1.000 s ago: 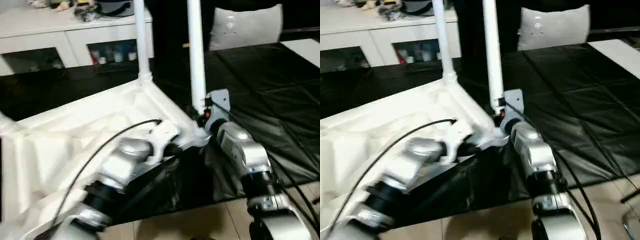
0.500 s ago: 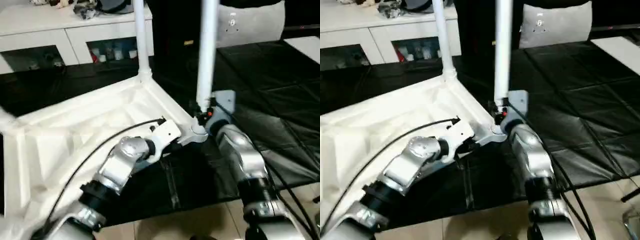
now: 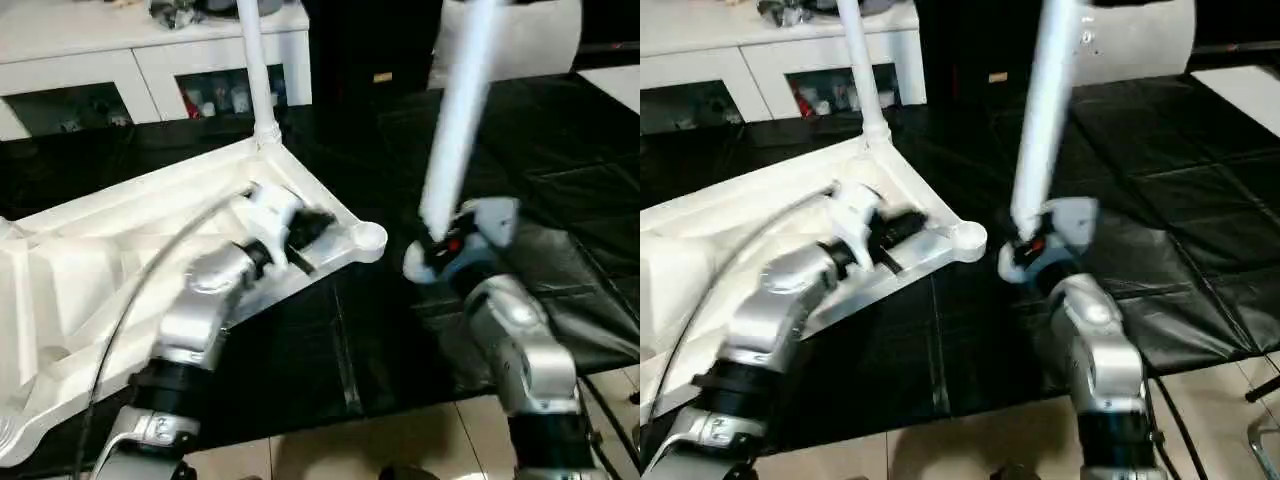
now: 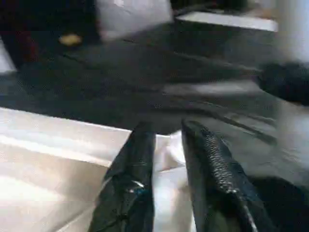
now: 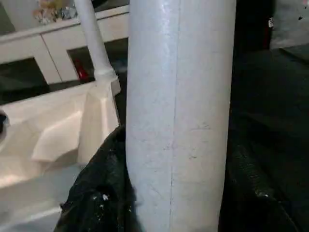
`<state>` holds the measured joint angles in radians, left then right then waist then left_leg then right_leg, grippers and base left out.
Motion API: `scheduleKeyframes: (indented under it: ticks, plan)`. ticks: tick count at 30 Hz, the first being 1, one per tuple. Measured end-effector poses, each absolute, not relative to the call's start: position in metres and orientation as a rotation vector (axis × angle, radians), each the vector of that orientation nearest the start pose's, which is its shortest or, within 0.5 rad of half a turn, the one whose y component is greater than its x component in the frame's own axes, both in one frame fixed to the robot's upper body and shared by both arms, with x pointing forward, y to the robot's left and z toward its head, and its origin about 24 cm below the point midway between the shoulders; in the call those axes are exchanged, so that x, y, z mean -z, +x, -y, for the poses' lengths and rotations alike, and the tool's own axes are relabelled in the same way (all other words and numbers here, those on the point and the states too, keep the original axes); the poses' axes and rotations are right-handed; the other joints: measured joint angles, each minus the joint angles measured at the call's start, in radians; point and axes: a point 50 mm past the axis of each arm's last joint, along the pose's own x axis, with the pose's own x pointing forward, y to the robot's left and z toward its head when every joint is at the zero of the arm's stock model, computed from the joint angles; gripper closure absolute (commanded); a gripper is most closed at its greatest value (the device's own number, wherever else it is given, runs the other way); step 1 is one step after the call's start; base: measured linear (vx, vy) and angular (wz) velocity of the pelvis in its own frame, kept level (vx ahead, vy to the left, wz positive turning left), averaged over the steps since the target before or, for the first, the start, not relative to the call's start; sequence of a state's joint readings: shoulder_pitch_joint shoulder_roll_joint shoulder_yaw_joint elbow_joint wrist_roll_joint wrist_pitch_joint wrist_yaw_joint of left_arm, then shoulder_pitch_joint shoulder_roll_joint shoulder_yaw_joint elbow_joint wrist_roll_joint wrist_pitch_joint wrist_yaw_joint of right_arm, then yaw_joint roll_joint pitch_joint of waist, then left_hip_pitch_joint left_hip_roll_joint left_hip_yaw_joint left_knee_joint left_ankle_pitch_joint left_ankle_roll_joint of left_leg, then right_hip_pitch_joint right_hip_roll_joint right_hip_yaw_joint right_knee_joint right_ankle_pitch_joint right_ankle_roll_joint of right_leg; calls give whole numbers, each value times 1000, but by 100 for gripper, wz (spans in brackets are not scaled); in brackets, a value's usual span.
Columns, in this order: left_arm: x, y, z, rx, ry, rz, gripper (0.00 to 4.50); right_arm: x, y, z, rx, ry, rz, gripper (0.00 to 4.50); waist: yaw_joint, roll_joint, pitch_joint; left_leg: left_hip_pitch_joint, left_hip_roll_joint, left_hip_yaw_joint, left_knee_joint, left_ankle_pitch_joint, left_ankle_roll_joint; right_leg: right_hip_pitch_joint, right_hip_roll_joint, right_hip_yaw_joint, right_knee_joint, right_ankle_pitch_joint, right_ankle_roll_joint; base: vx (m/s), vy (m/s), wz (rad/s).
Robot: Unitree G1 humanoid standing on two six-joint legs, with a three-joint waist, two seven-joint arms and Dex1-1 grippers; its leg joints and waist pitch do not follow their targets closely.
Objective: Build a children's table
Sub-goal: Insert table leg to table base
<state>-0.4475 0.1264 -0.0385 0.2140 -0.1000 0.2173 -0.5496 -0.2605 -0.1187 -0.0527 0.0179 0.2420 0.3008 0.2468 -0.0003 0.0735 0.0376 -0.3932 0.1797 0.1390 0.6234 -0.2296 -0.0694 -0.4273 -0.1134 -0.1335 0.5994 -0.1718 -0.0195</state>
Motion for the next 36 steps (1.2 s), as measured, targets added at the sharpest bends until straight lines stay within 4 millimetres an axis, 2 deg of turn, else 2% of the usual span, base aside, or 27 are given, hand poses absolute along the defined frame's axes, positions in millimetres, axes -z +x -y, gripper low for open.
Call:
scheduleKeyframes:
  ticks: [2,3,5,6,7,8,9,10,11,12,13,14,15,16,17,18,19,20,21,22,24,25,27,29,32,33,36]
  plan:
    - [-92,319,-110,636,56,-17,307,-79,296,150,-284,134,-57,263,-12,1,2,-9,-3,-40,2,6,6,20,-2,-34,-9,-1,0,-56,-34,34]
    - [-87,316,-110,589,52,-25,307,-78,295,148,-282,143,-60,263,-21,1,4,-7,-3,-68,4,10,1,30,4,-47,-3,-7,-11,-2,-82,55]
    - [-82,314,-113,537,51,-43,274,-76,294,141,-298,147,-66,263,-29,-4,10,-6,-7,-114,2,21,-16,31,35,-34,37,-49,-78,-1,-112,57]
    - [-82,313,-112,496,35,-38,265,-76,292,136,-317,142,-70,263,-26,-17,16,-3,-15,-139,0,27,-23,28,55,-13,68,-70,-112,-35,-194,69]
    - [-83,313,-112,469,29,-41,263,-77,292,134,-329,138,-76,263,-21,-30,19,-1,-23,-156,-4,31,-25,27,60,-3,84,-77,-115,-35,-194,69]
    - [-82,312,-113,451,31,-49,263,-77,291,133,-336,131,-80,263,-12,-42,19,-8,-27,-162,-8,30,-21,28,62,-3,88,-83,-92,-49,-249,77]
    - [-82,312,-111,436,30,-55,260,-78,292,135,-338,120,-78,263,9,-51,20,-15,-26,-136,32,-1,29,28,56,-27,84,-84,-63,-46,-254,64]
    - [-80,312,-112,418,37,-64,247,-77,291,136,-342,112,-83,263,25,-57,23,-28,-18,-85,96,-15,51,30,51,-43,82,-84,-59,-46,-254,64]
    - [-78,312,-113,401,39,-74,232,-77,291,137,-344,103,-87,263,37,-64,25,-25,-29,-48,118,-17,55,30,48,-52,79,-83,-57,-41,-222,50]
    - [-78,312,-114,382,40,-83,225,-77,291,138,-343,117,-89,263,50,-65,24,-7,-52,-24,109,-21,61,21,48,-59,76,-81,-53,-32,-180,46]
    - [-76,312,-117,363,38,-91,222,-77,291,139,-338,127,-91,263,64,-69,25,10,-74,-16,90,-45,83,12,61,-41,76,-80,-51,-32,-180,46]
    - [-74,311,-120,343,34,-99,216,-76,291,140,-338,137,-93,263,77,-70,26,12,-88,-19,81,-58,100,6,63,-35,76,-78,-52,-23,-133,35]
    - [-70,309,-124,323,25,-114,216,-76,291,141,-341,146,-92,263,100,-70,26,12,-92,-31,87,-59,101,4,63,-28,74,-69,-69,-28,-96,13]
    - [-68,308,-127,317,12,-118,202,-76,291,141,-349,161,-89,263,110,-69,26,9,-91,-41,99,-58,99,6,61,-26,74,-68,-70,-28,-96,13]
    - [-69,306,-131,308,-12,-112,189,-77,291,140,-368,182,-84,263,126,-68,26,7,-81,-54,102,-51,88,13,58,-25,71,-67,-69,0,0,0]
    - [-75,306,-132,330,-42,-85,183,-79,290,140,-394,205,-76,263,138,-60,25,12,-62,-52,63,-40,76,21,59,-30,59,-60,-66,0,0,0]
    - [-77,306,-131,341,-48,-75,183,-79,290,140,-402,210,-73,263,141,-55,25,14,-56,-51,48,-36,75,22,61,-34,54,-57,-65,0,0,0]
    - [-87,308,-129,379,-61,-39,183,-81,290,139,-427,227,-67,263,144,-39,27,29,-22,-41,12,6,19,38,71,-42,25,-39,-60,-50,85,6]
    - [-92,309,-129,413,-74,-23,167,-82,289,135,-462,256,-69,263,141,-31,26,31,-9,-32,3,12,12,49,77,-42,-3,-21,-52,-45,115,5]
    - [-95,310,-128,431,-80,-13,167,-83,290,132,-482,270,-64,263,137,-32,25,31,-4,-19,2,14,15,49,77,-37,-3,-18,-50,-45,115,5]
    - [-105,319,-126,482,-143,-4,139,-87,290,129,-566,316,-56,263,131,-47,31,36,-8,4,7,11,13,44,68,-20,13,-18,-48,-43,79,4]
    - [-117,327,-120,518,-159,15,139,-90,289,129,-615,321,-47,263,130,-52,33,43,-11,17,2,11,13,45,60,-20,10,-18,-47,-42,64,6]
    - [-139,340,-108,554,-155,63,100,-96,292,129,-658,302,-30,263,124,-52,34,45,-15,28,-7,15,17,46,52,-19,4,-15,-41,0,0,0]
    - [-150,347,-98,578,-155,81,95,-98,293,127,-679,296,-24,263,111,-48,31,45,-14,30,-15,20,22,50,53,-20,-14,-9,-32,-17,27,-3]
    - [-148,358,-79,616,-142,6,79,-95,297,120,-704,239,-47,263,83,-48,31,40,-13,31,-18,23,26,53,54,-22,-33,-1,-24,-8,59,-7]
    - [-145,357,-72,645,-140,-8,53,-93,297,119,-705,219,-58,263,75,-48,31,39,-14,31,-18,23,28,54,53,-21,-39,7,-23,0,0,0]
    - [-142,353,-57,734,-132,-28,44,-88,298,121,-695,154,-82,263,68,-49,30,29,-16,34,-17,22,32,45,52,-18,-40,14,-24,17,4,0]
